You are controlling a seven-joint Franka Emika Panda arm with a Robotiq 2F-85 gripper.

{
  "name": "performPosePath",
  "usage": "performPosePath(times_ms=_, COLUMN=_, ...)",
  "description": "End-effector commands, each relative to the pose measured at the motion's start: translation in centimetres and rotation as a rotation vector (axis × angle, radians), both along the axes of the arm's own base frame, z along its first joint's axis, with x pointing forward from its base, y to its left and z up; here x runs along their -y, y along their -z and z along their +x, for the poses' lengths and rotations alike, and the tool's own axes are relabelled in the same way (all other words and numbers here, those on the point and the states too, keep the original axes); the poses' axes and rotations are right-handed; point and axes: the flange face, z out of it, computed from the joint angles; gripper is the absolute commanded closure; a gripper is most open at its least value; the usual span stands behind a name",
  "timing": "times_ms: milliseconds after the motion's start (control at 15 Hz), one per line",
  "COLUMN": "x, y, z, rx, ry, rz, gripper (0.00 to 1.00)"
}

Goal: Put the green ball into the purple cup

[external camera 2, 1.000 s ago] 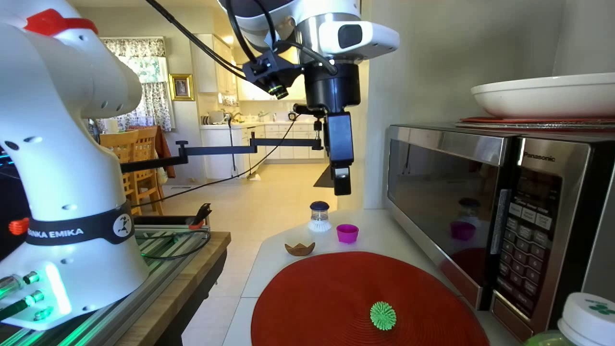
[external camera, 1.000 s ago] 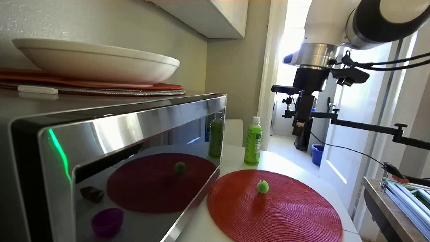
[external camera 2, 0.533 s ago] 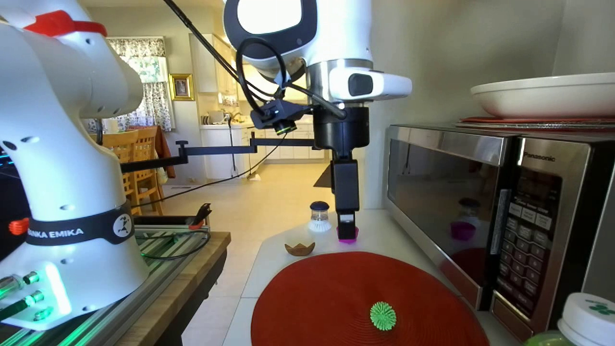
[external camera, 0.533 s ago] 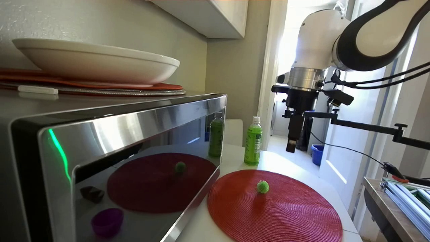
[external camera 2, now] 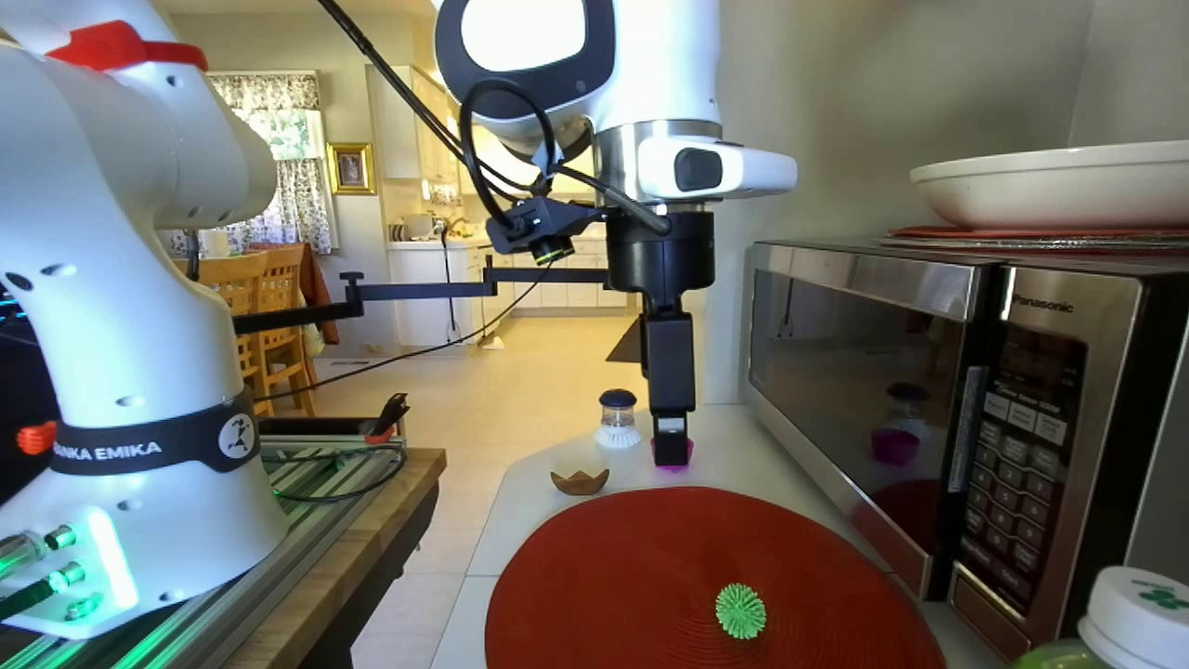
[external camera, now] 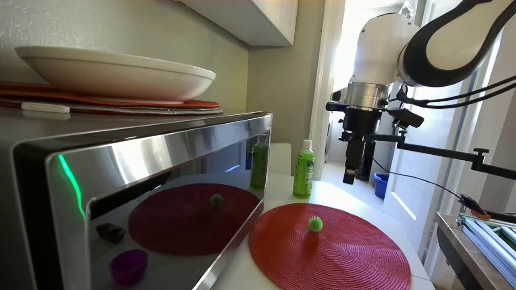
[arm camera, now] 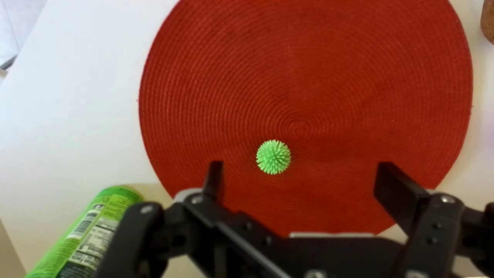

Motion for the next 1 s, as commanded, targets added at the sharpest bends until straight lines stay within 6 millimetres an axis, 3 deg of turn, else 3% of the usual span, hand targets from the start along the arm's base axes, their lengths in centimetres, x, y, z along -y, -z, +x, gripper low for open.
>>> performPosePath(times_ms=0, x=-0.4, y=1.2, z=0.2, rx=-0.003, ry=0.017, rz=-0.001, gripper=0.0)
performPosePath(times_ms=467, x=-1.1, y=6.2, z=1.7, rx=0.062, ry=0.067, rz=-0.013, gripper=0.0)
performPosePath(times_ms=933, x=1.3, y=11.1, z=3.4, rx=0.028, ry=0.104, rz=-0.085, gripper=0.0)
